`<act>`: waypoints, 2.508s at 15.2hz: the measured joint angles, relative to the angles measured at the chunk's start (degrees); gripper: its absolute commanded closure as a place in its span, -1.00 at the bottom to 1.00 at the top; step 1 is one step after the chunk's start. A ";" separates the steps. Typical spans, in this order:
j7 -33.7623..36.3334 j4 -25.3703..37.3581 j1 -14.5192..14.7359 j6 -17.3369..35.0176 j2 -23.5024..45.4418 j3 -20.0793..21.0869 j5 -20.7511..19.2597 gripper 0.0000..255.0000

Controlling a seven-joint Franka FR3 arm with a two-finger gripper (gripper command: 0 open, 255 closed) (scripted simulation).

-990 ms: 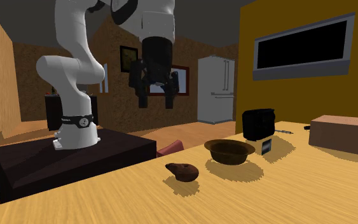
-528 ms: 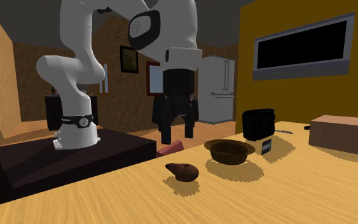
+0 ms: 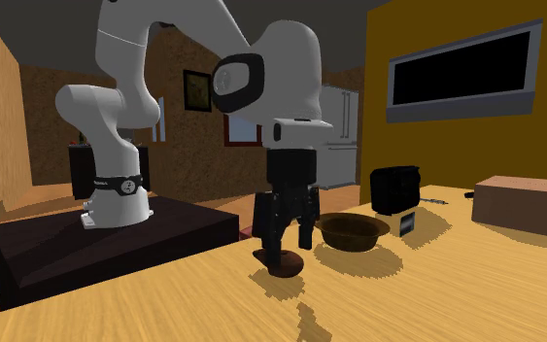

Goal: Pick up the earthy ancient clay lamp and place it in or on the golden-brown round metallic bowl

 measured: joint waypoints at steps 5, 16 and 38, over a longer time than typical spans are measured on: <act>0.16 0.47 -0.01 1.87 2.32 -0.21 -0.25 -1.00; 0.26 0.85 0.09 1.94 2.50 -0.18 -0.24 1.00; -9.26 -9.34 -6.47 3.26 -1.67 7.88 12.17 -1.00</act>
